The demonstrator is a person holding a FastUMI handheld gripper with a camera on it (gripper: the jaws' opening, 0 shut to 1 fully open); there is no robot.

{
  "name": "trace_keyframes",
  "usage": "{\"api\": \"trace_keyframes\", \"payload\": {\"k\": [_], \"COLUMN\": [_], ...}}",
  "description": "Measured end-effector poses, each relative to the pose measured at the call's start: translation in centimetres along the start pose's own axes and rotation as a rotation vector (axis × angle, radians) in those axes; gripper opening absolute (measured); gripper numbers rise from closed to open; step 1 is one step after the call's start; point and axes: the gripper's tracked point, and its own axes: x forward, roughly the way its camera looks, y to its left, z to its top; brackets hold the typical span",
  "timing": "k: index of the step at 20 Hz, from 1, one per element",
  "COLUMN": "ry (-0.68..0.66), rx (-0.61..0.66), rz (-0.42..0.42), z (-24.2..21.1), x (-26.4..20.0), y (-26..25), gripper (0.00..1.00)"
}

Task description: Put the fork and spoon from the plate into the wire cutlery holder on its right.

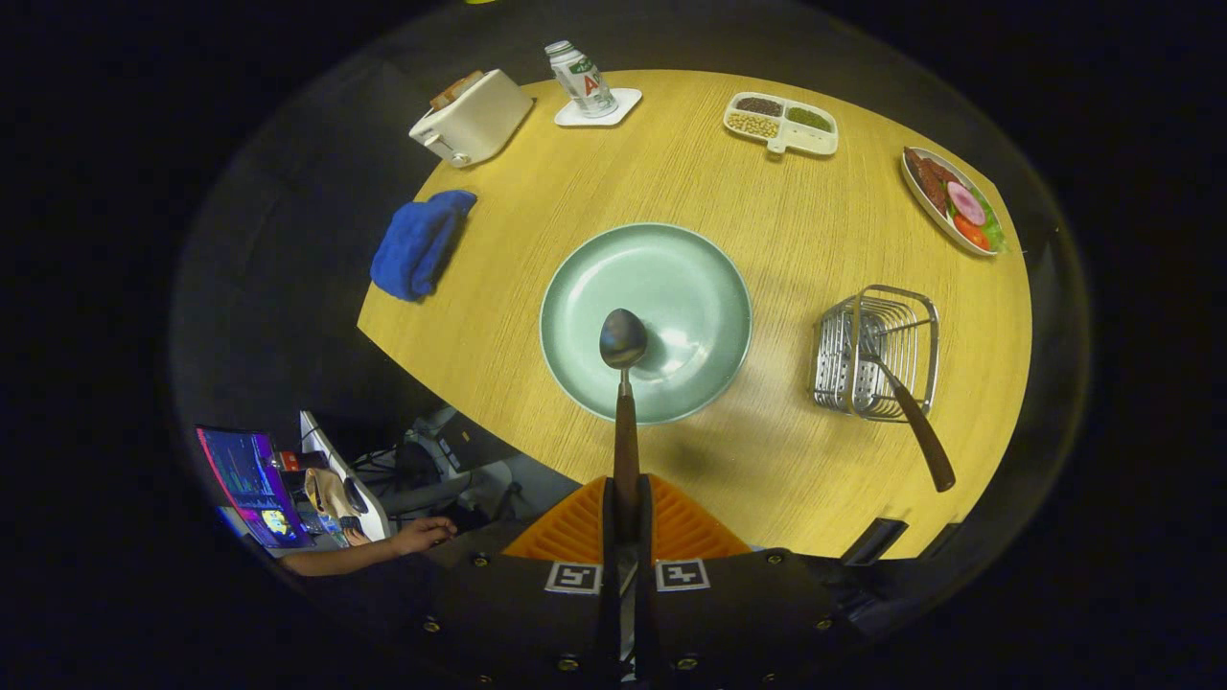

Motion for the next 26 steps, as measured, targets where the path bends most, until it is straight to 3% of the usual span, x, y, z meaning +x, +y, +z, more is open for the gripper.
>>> {"api": "trace_keyframes", "payload": {"k": [13,26], "ry": [-0.088,0.01], "rx": [0.17,0.249], "rz": [-0.063,-0.108], "z": [-0.2,-0.5], "x": [-9.3,-8.6], "y": [-9.5,-14.3], "gripper": [0.06,0.06]}}
